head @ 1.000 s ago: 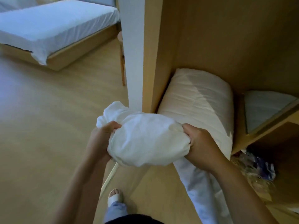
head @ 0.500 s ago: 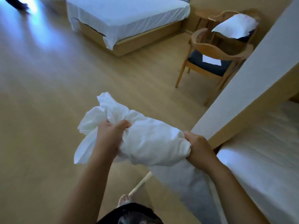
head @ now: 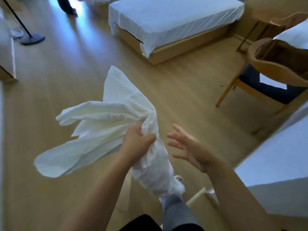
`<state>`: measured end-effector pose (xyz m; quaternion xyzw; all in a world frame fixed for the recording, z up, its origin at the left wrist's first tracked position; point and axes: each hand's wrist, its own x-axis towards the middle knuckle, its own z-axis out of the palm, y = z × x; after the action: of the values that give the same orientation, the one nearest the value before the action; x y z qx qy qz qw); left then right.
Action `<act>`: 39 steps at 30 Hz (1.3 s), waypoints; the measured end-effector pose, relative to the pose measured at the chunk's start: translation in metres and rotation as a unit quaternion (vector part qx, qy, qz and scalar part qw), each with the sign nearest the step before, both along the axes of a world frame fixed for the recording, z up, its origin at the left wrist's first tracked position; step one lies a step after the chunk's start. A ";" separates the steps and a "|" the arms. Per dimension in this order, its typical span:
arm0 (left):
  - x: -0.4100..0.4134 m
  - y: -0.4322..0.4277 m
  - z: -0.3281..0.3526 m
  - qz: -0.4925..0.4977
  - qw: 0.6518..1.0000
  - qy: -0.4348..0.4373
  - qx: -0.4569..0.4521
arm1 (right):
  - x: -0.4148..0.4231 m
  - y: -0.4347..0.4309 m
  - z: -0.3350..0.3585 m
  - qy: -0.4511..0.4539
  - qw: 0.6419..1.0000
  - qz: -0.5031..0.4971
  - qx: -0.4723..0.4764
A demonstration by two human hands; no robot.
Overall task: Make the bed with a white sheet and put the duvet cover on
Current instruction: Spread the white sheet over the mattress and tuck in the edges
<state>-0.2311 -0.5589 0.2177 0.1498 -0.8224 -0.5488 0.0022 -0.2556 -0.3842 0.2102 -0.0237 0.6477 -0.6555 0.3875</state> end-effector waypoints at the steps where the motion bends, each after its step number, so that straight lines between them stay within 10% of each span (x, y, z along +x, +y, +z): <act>1: -0.014 0.003 0.000 -0.039 0.999 -0.001 -0.029 | -0.026 -0.011 0.002 -0.016 0.999 -0.030 0.007; 5: -0.079 0.023 0.001 -0.166 0.975 -0.002 -0.147 | -0.123 -0.041 0.003 -0.027 0.991 0.041 0.124; 15: -0.249 0.082 -0.006 -0.128 0.972 -0.058 -0.186 | -0.307 0.000 -0.024 -0.032 0.976 -0.051 0.210; 19: -0.331 0.097 0.001 0.015 0.986 -0.117 0.115 | -0.385 0.025 -0.017 -0.016 0.974 -0.111 0.196; 22: -0.409 0.091 -0.011 0.205 0.794 -0.215 0.529 | -0.447 0.037 -0.021 -0.009 0.970 -0.179 0.162; 24: -0.463 0.091 -0.026 0.287 0.679 -0.245 0.629 | -0.493 0.038 -0.027 -0.004 0.968 -0.195 0.159; 26: -0.520 0.096 -0.037 0.321 0.642 -0.266 0.643 | -0.544 0.038 -0.029 -0.001 0.966 -0.201 0.163; 31: -0.674 0.103 -0.053 0.248 0.665 -0.362 0.604 | -0.677 0.049 -0.018 0.026 0.961 -0.198 0.190; 39: -0.896 0.146 -0.056 0.121 0.858 -0.292 0.405 | -0.864 0.082 -0.022 0.087 0.967 -0.151 0.184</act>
<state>-1.1270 -0.4134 0.1621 0.3891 -0.4660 -0.7598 -0.2325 -1.1193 -0.3019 0.1884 0.0890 0.7843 -0.5718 0.2235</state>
